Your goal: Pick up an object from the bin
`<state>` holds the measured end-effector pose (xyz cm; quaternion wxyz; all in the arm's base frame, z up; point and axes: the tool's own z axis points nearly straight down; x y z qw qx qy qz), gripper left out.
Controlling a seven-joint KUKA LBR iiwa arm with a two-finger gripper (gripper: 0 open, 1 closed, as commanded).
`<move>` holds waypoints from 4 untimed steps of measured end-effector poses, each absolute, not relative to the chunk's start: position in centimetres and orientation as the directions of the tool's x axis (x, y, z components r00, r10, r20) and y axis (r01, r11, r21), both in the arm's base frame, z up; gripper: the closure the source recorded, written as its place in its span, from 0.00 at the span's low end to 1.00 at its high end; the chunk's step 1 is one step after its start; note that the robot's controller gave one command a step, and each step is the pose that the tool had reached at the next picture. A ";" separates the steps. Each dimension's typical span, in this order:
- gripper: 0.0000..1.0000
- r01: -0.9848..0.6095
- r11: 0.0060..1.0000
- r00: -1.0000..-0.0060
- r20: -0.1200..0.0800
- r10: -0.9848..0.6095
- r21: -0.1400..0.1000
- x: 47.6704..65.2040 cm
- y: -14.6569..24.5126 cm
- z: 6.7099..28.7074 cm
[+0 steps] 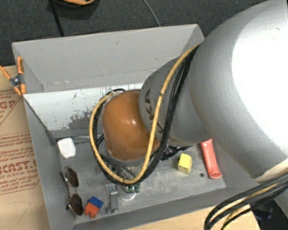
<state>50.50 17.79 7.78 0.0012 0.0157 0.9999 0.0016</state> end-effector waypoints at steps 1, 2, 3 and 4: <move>0.00 0.262 0.965 -0.965 0.005 0.262 0.002 50.4 16.1 10.2; 0.00 0.079 0.997 -0.997 -0.001 0.079 0.001 51.0 15.2 13.4; 0.00 -0.095 0.996 -0.996 0.000 -0.095 0.002 51.8 15.3 16.3; 0.00 0.020 1.000 -1.000 -0.005 0.020 0.006 50.6 12.0 15.8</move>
Offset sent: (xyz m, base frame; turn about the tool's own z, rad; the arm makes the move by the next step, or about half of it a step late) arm 0.0127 -0.0347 0.1257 -0.5504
